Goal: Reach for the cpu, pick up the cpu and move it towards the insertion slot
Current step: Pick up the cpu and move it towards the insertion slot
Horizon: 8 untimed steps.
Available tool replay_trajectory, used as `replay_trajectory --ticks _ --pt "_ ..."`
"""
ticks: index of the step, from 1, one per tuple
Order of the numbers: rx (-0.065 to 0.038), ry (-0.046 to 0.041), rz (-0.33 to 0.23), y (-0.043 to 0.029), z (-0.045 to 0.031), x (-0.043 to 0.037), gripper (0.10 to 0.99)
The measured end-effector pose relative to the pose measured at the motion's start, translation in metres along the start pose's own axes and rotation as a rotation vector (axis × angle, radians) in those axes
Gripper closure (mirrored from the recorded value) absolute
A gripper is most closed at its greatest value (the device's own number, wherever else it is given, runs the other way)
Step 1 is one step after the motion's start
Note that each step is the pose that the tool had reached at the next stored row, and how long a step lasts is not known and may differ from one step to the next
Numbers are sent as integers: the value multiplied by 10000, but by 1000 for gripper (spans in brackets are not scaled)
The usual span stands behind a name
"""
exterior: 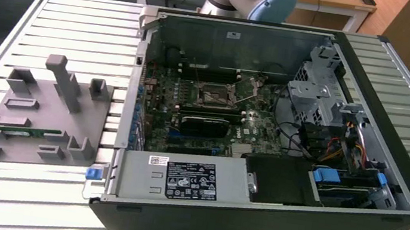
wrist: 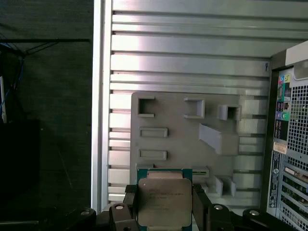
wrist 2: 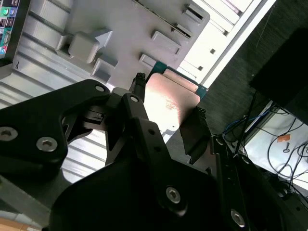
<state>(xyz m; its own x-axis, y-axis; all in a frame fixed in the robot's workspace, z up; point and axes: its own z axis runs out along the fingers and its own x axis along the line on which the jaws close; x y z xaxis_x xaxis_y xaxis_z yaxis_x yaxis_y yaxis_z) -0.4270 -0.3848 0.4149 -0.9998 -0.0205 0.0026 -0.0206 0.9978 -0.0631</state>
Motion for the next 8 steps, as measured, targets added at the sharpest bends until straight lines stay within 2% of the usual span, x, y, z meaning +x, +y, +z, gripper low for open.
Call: replay_trajectory --ticks 8 --pt "-1 29 -2 -6 -1 -287 545"
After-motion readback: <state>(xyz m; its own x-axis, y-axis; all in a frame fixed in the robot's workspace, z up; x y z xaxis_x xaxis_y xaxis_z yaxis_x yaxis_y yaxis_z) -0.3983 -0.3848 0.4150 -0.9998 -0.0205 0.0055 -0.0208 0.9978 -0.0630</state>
